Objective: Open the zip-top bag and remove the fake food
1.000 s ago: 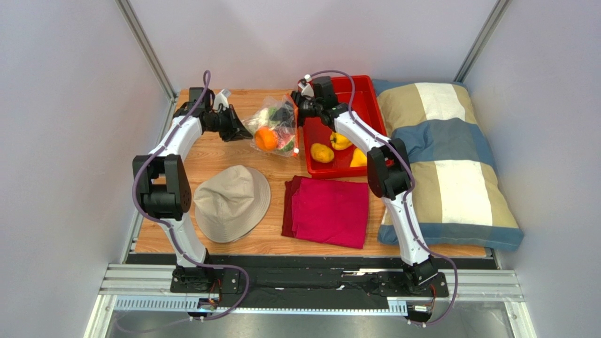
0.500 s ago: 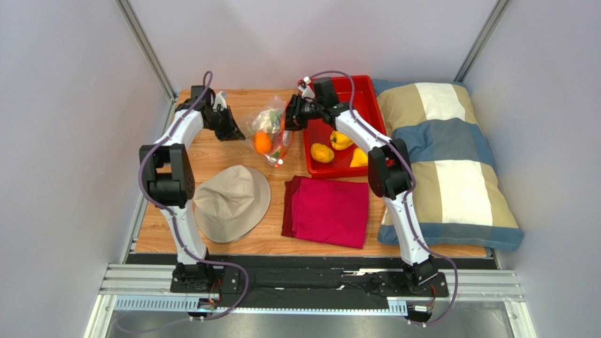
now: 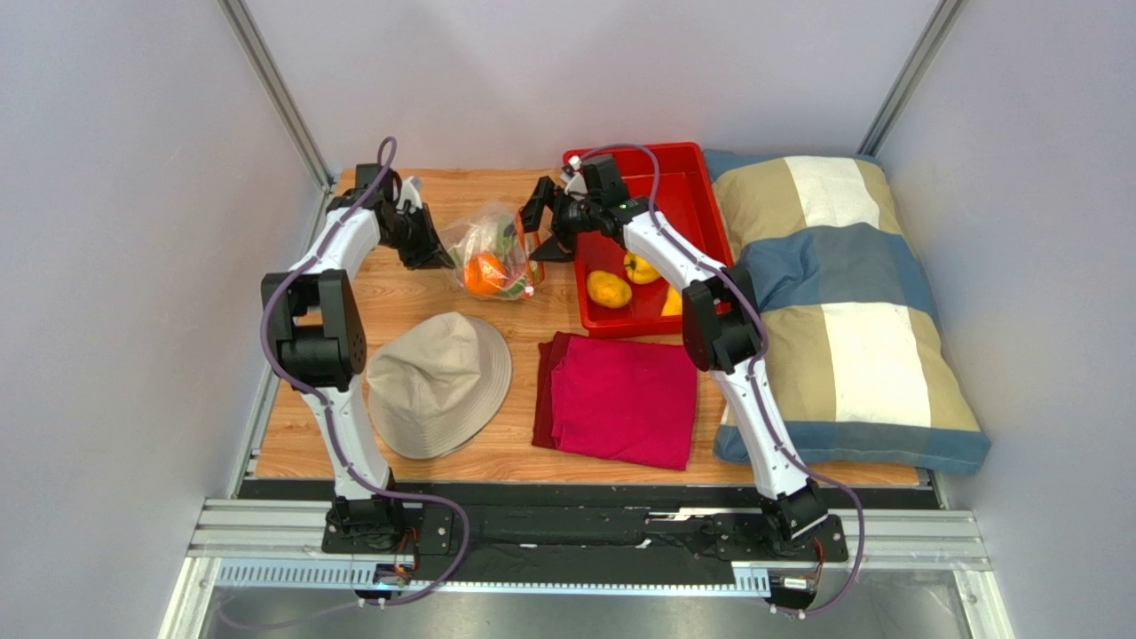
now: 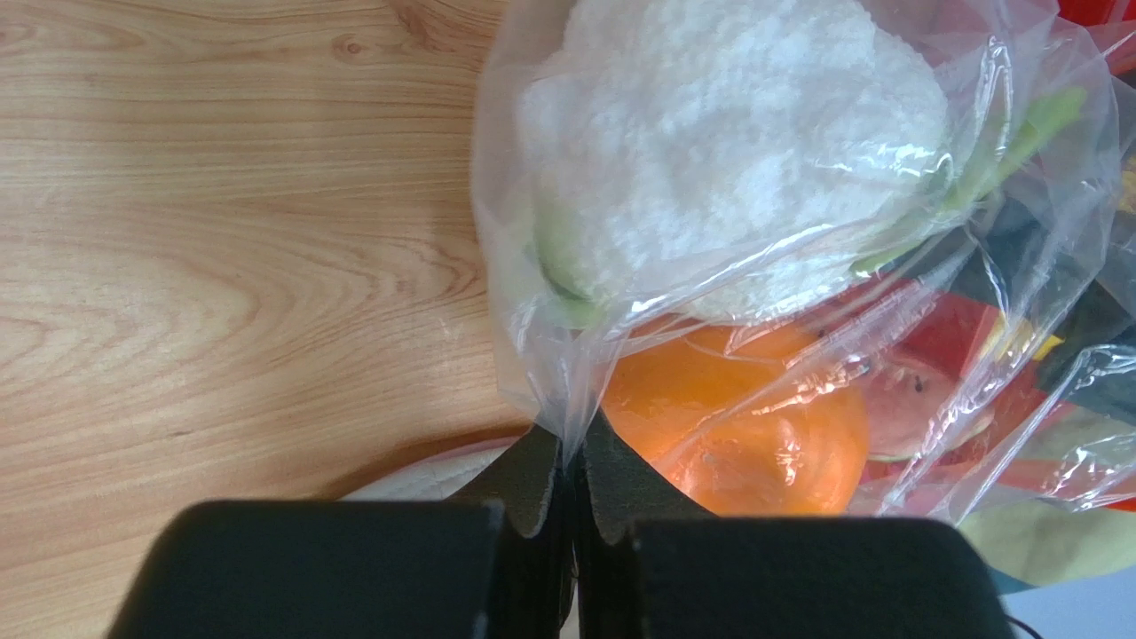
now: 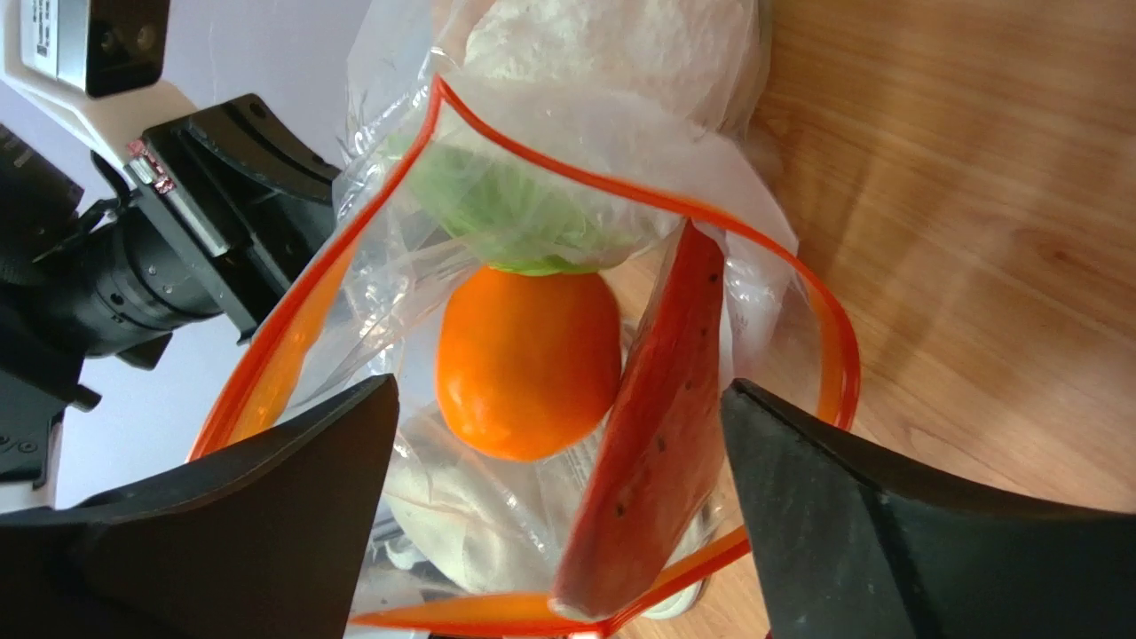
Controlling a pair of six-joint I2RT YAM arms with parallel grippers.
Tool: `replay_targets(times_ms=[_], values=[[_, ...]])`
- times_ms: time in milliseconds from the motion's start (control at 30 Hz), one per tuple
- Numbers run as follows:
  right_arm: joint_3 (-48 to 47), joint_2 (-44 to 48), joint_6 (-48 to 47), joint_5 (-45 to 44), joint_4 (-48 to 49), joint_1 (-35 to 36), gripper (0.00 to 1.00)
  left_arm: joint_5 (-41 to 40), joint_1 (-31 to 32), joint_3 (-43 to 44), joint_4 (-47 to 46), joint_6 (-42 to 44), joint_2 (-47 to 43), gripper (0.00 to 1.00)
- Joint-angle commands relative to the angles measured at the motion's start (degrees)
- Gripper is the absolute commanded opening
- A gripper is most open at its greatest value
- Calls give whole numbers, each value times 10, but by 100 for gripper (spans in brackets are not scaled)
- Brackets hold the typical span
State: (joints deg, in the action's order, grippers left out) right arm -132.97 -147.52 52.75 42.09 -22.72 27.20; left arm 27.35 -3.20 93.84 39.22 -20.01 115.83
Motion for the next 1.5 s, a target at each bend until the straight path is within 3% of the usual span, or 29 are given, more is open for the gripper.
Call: replay_targets(times_ms=[0, 267, 300, 400, 533, 700, 900, 1033, 1133, 1167, 1200, 1433, 1467], values=[[28, 73, -53, -17, -47, -4, 100, 6, -6, 3, -8, 1, -30, 0], [81, 119, -131, -21, -149, -13, 98, 7, -6, -14, -18, -2, -39, 0], [97, 121, -133, -15, -145, -11, 89, 7, -6, -14, -16, -3, -40, 0], [108, 126, -129, -4, -135, -6, 74, 5, -5, -21, -19, -5, -43, 0], [115, 128, -126, -3, -129, 7, 64, 8, -5, -30, -23, -9, -46, 0], [147, 126, -77, 12, -52, 20, 51, 12, -5, -43, -31, -13, -50, 0], [127, 113, -71, 15, -61, 32, 48, 10, -5, -50, -33, -13, -54, 0], [141, 124, -81, 12, -64, 29, 26, 1, -5, -46, -28, -5, -52, 0], [134, 126, -89, 12, -66, 26, 9, 12, -4, -38, -20, 11, -63, 25], [132, 126, -88, 15, -68, 26, 4, 15, -3, -38, -20, 16, -88, 47], [130, 125, -85, 18, -69, 27, 1, 10, 1, -38, -21, 22, -103, 52], [109, 130, -81, 12, -79, 26, 0, -42, 30, -87, -73, 40, -261, 61], [105, 128, -81, 13, -81, 27, 0, -42, 60, -92, -92, 38, -277, 61]])
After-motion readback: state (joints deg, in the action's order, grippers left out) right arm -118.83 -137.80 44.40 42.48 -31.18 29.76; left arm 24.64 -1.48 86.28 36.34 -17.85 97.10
